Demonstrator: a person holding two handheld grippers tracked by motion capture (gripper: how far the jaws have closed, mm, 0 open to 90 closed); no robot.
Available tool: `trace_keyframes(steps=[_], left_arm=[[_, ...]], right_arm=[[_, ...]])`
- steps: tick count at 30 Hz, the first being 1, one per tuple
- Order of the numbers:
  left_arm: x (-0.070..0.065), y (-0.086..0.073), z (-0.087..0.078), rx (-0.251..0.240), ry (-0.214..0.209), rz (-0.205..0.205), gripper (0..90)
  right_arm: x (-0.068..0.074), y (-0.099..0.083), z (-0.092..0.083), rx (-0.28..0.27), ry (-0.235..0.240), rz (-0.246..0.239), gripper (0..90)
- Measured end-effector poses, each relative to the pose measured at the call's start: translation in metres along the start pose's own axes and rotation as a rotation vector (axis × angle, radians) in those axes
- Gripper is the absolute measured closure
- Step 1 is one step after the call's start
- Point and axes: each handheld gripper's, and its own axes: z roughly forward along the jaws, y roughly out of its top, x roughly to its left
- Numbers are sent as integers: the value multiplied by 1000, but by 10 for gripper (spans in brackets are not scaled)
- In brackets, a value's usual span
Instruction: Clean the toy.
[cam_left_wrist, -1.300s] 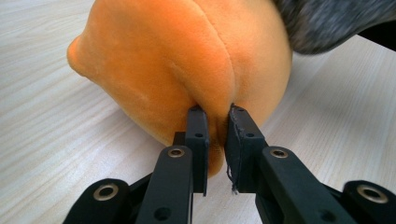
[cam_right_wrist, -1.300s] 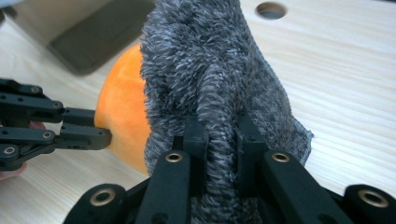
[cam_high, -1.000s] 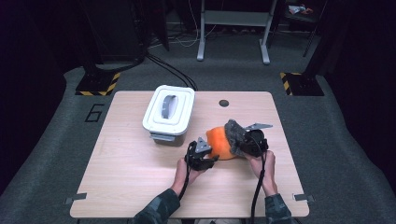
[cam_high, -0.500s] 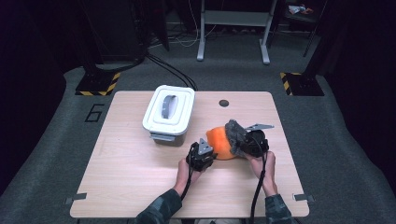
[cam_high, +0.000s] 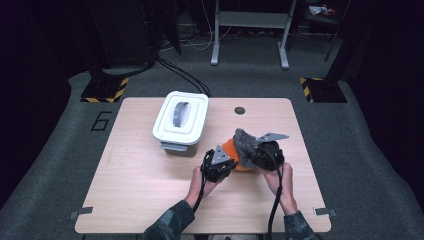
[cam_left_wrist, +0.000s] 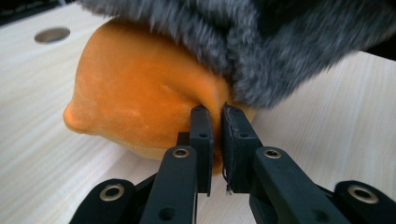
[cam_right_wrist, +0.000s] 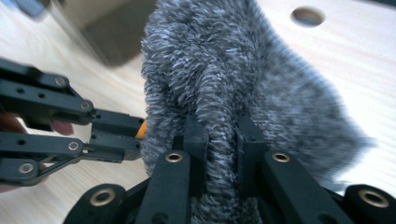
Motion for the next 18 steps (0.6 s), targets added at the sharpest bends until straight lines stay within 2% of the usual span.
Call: trace_keyframes(steps=[1,2,3,4,5,8,10,13,15,17,18], left_arm=[[1,-2,1,8,8,-6,837],[3,-4,1,15,4,-14,840],[4,-6,2,12,11,-24,844],[6,-8,2,14,11,-32,848],[6,-8,2,16,14,-33,852],[5,-8,2,20,24,-30,862],[6,-8,2,19,28,-30,864],[7,-8,2,17,33,-29,866],[7,-8,2,16,33,-30,866],[6,-8,2,17,28,-36,865],[7,-8,2,18,30,-31,865]], right_arm=[[3,0,6,11,-6,15,785],[3,-1,11,9,-6,-7,786],[4,-1,14,7,4,17,786],[2,-2,16,7,13,-4,787],[5,-1,17,7,14,21,787],[4,0,17,9,-4,-4,787],[2,0,16,12,-8,18,788],[-6,-2,15,7,-33,20,787],[-13,-4,14,12,-58,40,787],[-22,-7,14,7,-62,53,786],[-27,-9,15,7,-71,75,786]])
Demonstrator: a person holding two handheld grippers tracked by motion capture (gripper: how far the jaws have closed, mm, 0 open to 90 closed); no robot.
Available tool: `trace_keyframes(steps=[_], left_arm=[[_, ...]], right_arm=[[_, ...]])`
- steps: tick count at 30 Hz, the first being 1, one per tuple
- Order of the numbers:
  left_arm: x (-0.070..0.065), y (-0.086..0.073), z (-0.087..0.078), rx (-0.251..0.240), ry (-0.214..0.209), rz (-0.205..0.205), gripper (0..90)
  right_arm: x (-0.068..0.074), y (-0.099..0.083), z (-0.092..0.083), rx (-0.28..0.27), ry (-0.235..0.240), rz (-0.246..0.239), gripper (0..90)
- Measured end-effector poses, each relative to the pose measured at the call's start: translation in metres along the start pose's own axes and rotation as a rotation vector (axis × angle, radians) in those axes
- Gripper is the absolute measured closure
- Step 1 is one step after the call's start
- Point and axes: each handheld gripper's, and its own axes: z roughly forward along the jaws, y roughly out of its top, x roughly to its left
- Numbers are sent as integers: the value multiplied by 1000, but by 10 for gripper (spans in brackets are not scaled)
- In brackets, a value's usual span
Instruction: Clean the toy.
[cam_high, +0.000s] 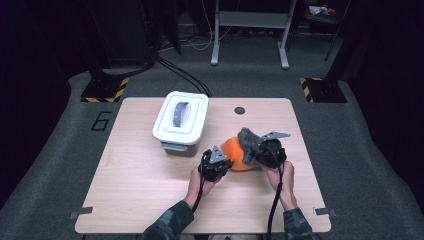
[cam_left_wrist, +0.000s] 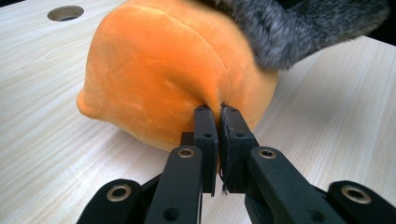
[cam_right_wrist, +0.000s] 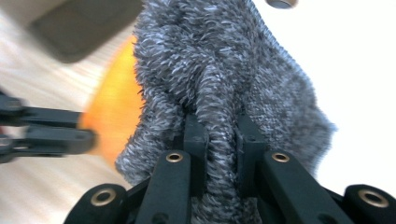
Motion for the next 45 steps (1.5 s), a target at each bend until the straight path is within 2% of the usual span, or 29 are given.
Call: trace_keyframes(steps=[6,10,15,17,20,23,26,30,32,34,36,37,38,39,44,45], left_arm=[[1,0,1,-3,-5,-2,865],[0,-1,0,0,-5,-6,864],[1,-1,0,3,-4,-11,863],[1,0,-1,2,-3,-6,862],[2,-1,-1,-8,-9,-22,861],[2,-1,-1,-6,-17,-18,860],[2,-1,-1,-7,-13,-12,857],[3,-1,-1,-7,-21,-20,854],[3,-1,-1,-13,-22,-22,850],[3,-1,-1,-16,-23,-21,844],[4,-1,-2,-13,-27,-14,825],[4,-1,-2,-17,-25,-17,807],[5,-2,-3,-14,-26,-17,780],[5,-2,-4,-11,-29,-16,747],[2,-5,-6,-5,6,-7,500],[2,-6,-5,2,10,-6,477]], right_arm=[[-26,-11,8,32,-26,81,786],[-45,-23,21,62,-39,134,785],[-55,-37,35,115,-50,166,786],[-58,-39,32,109,-42,173,786],[-59,-35,17,68,-57,163,789],[-56,-29,-2,22,-59,144,789],[-46,-20,-22,-33,-44,104,789],[-25,-6,-36,-77,10,55,788],[-13,-1,-31,-59,40,22,788],[-6,1,-18,-16,45,-10,788],[-1,0,-7,6,47,-9,788],[0,-1,-3,0,44,-26,789],[0,-2,0,-1,39,-30,789],[0,-2,1,-3,45,-11,790],[-1,2,3,-3,40,19,790],[-1,2,3,3,37,9,790]])
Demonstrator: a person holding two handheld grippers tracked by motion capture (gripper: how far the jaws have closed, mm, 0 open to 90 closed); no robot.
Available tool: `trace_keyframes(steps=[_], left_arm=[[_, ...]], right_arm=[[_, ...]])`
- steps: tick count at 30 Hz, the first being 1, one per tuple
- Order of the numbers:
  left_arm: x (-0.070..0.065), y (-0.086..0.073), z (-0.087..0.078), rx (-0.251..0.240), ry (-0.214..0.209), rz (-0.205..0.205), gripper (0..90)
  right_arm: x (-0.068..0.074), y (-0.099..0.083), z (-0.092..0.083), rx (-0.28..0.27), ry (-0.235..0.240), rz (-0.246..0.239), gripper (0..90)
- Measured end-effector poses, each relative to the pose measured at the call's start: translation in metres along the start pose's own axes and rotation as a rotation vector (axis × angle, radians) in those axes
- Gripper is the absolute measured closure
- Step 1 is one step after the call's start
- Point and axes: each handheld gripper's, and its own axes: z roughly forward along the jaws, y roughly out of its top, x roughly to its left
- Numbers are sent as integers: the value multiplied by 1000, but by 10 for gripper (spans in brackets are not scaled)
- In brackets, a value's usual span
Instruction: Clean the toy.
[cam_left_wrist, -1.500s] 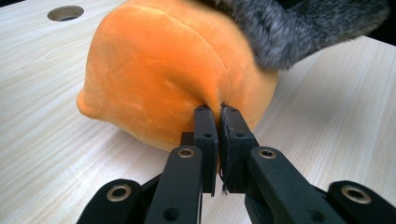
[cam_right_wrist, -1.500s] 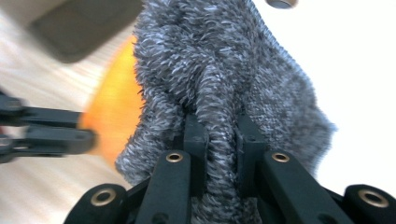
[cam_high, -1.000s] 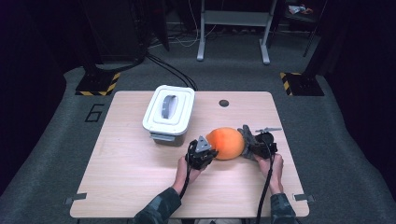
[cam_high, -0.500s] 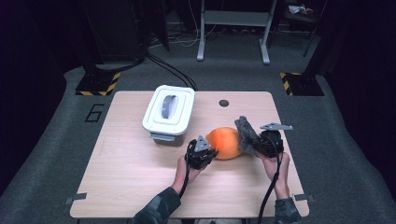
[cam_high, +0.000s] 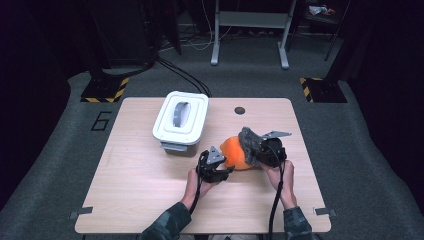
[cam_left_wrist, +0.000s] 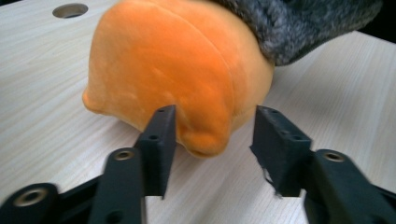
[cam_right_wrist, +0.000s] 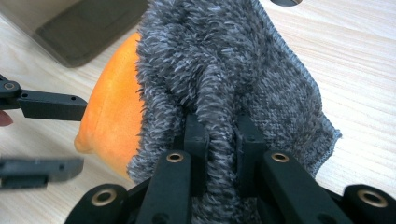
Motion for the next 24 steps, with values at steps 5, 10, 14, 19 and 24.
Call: trace_keyframes(steps=[5,10,14,19,24], left_arm=[[-2,-3,11,41,69,-3,506],[-4,1,15,32,85,1,749],[-4,6,6,6,50,9,809],[-4,15,-10,-20,-6,24,817],[-3,16,-11,-26,-36,18,816]], right_arm=[[0,2,3,-1,4,4,790],[1,0,2,-8,-5,3,789],[1,0,-12,-42,-4,12,790],[12,6,-39,-90,14,-23,790],[26,15,-36,-66,41,-62,788]])
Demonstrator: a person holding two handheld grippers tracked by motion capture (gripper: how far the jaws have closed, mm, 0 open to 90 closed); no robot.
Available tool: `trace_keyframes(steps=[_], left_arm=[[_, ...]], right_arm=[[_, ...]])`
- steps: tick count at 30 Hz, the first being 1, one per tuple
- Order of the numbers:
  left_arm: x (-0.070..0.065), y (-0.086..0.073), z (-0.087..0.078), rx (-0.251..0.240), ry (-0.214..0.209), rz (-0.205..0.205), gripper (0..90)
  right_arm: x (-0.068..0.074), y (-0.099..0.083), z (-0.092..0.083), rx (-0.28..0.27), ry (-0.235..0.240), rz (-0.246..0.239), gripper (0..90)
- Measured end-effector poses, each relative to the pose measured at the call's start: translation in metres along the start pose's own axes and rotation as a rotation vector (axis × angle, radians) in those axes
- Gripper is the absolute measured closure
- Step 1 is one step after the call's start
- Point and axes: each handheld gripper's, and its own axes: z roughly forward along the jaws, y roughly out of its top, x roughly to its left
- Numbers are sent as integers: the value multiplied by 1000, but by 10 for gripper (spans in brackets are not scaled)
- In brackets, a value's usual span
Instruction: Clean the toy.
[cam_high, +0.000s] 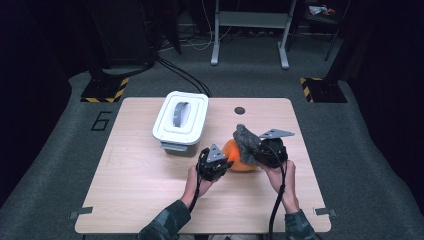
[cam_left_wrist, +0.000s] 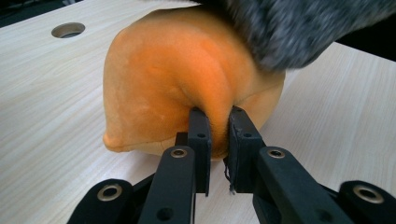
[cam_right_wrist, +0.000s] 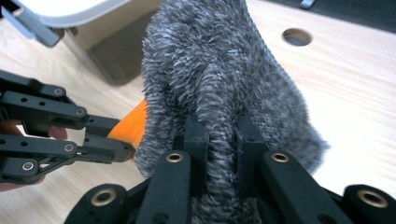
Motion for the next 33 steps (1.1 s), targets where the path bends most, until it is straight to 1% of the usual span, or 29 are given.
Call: trace_keyframes(steps=[1,2,3,4,5,6,7,8,10,11,12,13,14,16,17,18,23,25,27,28,29,30,31,32,33], left_arm=[[-1,0,1,1,0,-3,816],[-1,-1,2,7,6,3,815],[0,-2,4,18,2,-2,815],[0,-3,5,12,10,-5,815],[1,-5,5,12,7,-13,815],[1,-6,5,10,4,-23,815],[1,-7,5,9,5,-28,815],[1,-7,6,10,1,-36,815],[2,-8,5,11,5,-33,815],[2,-9,5,12,4,-37,815],[2,-9,6,11,4,-42,815],[2,-9,6,10,6,-42,815],[2,-10,6,10,7,-44,815],[3,-10,6,8,10,-47,815],[3,-10,6,11,7,-46,815],[3,-11,6,11,4,-51,815],[5,-13,6,10,2,-61,815],[6,-14,6,9,1,-69,814],[6,-14,6,8,1,-72,814],[6,-15,6,9,3,-72,814],[7,-15,6,11,5,-72,815],[8,-15,5,14,1,-75,814],[8,-15,6,14,0,-80,814],[8,-15,6,14,1,-78,814],[8,-15,6,14,-1,-80,814]], right_arm=[[2,0,7,16,6,-12,787],[3,0,11,33,5,-19,787],[5,-1,17,42,-9,-30,788],[5,-3,22,47,-23,-47,788],[7,-3,24,53,-26,-18,789],[5,-4,25,50,-23,-32,789],[5,-4,26,52,-30,-18,790],[5,-4,26,55,-34,-22,790],[5,-4,26,57,-43,-20,790],[3,-5,26,53,-48,-27,790],[3,-5,26,57,-49,-7,790],[0,-7,26,50,-48,-15,790],[-2,-8,25,53,-50,-10,790],[-7,-10,24,55,-55,6,790],[-9,-12,24,53,-65,19,790],[-11,-13,24,54,-66,18,790],[-26,-20,25,64,-82,58,789],[-30,-23,25,77,-82,71,788],[-34,-26,26,90,-94,81,788],[-36,-27,26,95,-94,95,788],[-40,-29,28,95,-101,89,788],[-42,-31,29,109,-116,103,788],[-45,-34,31,116,-122,105,788],[-48,-36,32,123,-125,108,788],[-50,-38,34,134,-124,124,788]])
